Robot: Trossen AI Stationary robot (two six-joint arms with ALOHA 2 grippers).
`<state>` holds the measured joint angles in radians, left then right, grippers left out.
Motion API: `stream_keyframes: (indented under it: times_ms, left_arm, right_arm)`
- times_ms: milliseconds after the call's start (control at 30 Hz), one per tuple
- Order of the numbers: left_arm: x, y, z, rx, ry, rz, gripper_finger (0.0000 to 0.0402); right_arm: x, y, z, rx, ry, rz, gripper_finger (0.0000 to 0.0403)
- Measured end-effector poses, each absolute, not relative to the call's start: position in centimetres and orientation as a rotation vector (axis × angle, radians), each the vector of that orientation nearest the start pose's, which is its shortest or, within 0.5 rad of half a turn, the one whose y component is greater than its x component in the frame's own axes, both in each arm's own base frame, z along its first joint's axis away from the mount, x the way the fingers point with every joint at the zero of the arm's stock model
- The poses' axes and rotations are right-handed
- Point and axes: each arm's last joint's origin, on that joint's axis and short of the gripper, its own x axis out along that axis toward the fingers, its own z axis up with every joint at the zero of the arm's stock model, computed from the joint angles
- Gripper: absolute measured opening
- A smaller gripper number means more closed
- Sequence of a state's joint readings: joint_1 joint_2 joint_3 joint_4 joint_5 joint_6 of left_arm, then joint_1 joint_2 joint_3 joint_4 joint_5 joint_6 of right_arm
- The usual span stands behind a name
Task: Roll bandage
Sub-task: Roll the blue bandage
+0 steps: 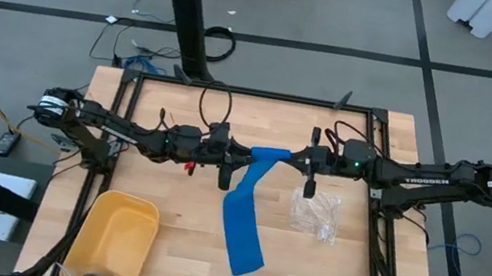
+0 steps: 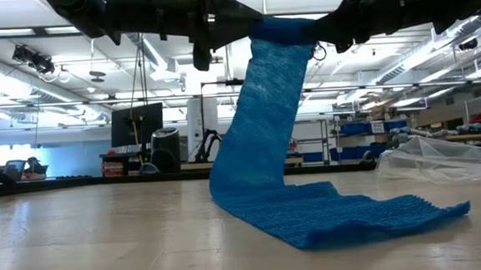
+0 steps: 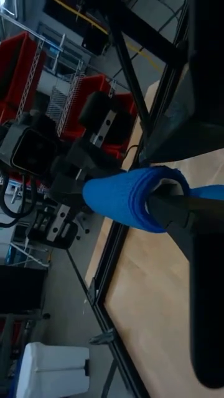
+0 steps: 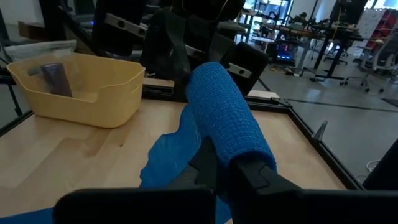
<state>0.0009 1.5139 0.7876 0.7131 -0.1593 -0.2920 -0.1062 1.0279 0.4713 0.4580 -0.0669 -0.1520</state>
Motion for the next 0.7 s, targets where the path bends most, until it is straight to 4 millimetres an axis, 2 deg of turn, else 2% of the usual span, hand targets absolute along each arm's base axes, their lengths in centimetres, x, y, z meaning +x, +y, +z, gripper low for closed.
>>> stream_keyframes:
  times_ms: [133, 333, 500, 700]
  left_arm:
    - [32.42, 0.53, 24.79, -0.254, -0.009, 0.179, 0.0083]
    - [32.44, 0.53, 24.88, -0.162, -0.007, 0.181, 0.0015]
    - [32.43, 0.54, 24.90, -0.073, -0.002, 0.199, 0.0016]
    - [32.37, 0.58, 24.92, 0.088, 0.019, 0.319, 0.0015]
  right_arm:
    - [21.85, -2.13, 24.17, -0.145, 0.099, -0.032, 0.0013]
    - [21.85, -2.14, 24.23, -0.155, 0.093, -0.031, 0.0016]
    - [21.86, -2.14, 24.21, -0.143, 0.095, -0.032, 0.0033]
    - [21.86, -2.25, 24.15, -0.126, 0.104, -0.072, 0.0082]
